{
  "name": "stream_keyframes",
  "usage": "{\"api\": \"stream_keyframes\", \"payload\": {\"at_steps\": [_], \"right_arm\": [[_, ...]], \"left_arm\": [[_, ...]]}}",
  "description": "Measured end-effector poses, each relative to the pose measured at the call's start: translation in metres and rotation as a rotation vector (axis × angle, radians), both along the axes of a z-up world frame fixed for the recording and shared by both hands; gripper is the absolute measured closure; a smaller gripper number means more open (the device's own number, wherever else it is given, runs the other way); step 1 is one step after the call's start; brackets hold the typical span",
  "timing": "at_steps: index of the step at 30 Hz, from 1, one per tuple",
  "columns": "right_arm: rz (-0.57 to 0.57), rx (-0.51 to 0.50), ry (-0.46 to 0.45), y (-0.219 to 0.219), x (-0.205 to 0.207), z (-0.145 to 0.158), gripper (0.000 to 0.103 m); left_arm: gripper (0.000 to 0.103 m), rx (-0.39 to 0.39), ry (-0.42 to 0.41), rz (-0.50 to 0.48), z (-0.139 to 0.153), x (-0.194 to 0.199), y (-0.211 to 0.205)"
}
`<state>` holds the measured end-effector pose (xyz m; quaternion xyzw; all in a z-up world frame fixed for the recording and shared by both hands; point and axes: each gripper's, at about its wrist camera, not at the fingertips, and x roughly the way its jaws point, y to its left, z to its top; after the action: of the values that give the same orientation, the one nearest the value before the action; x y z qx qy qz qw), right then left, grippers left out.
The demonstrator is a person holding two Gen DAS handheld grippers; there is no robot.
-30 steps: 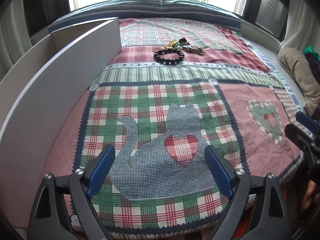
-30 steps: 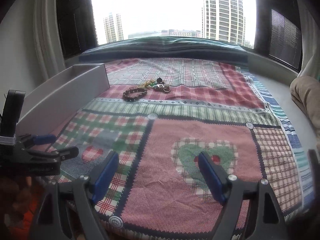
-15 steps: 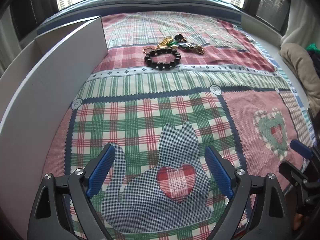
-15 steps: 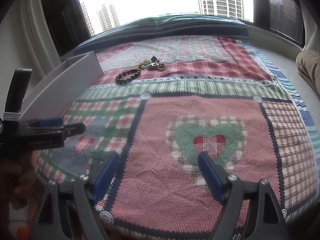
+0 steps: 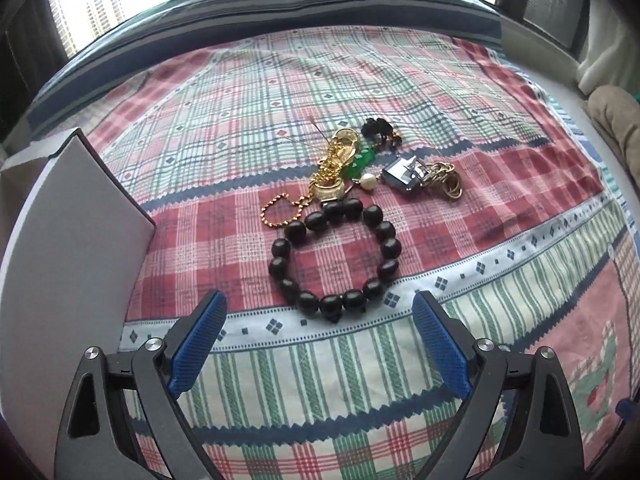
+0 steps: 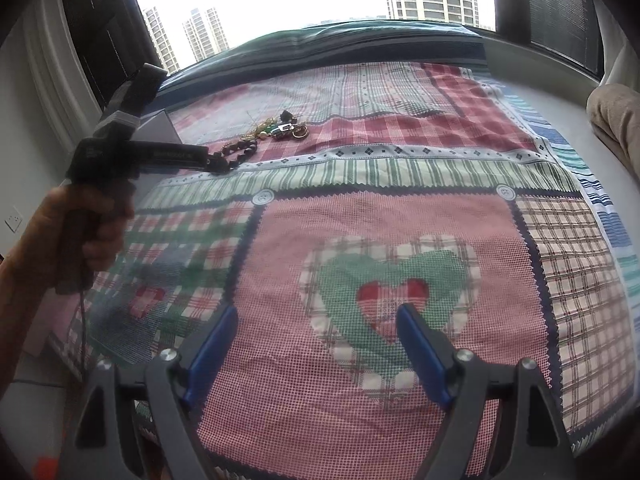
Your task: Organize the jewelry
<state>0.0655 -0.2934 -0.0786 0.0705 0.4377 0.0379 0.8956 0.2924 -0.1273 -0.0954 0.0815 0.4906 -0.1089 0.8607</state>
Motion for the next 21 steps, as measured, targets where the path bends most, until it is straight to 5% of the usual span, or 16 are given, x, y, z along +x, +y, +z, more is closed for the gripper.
{"api": "stream_keyframes", "payload": {"at_steps": [3, 5, 10, 21], "right_arm": [[0.016, -0.005, 0.002, 0.004, 0.001, 0.001, 0.02], [0.026, -0.002, 0.008, 0.006, 0.002, 0.0, 0.02], [0.032, 0.005, 0.01, 0.008, 0.003, -0.001, 0.02], [0.075, 0.039, 0.017, 0.003, 0.022, 0.003, 0.02]], "left_arm": [[0.006, 0.007, 0.008, 0.0, -0.013, 0.02, -0.005], [0.013, -0.034, 0.0, -0.001, -0.013, 0.02, -0.001], [0.08, -0.071, -0.044, -0.074, -0.005, -0.002, 0.0], [0.081, -0.149, 0.02, -0.001, -0.003, -0.098, 0.054]]}}
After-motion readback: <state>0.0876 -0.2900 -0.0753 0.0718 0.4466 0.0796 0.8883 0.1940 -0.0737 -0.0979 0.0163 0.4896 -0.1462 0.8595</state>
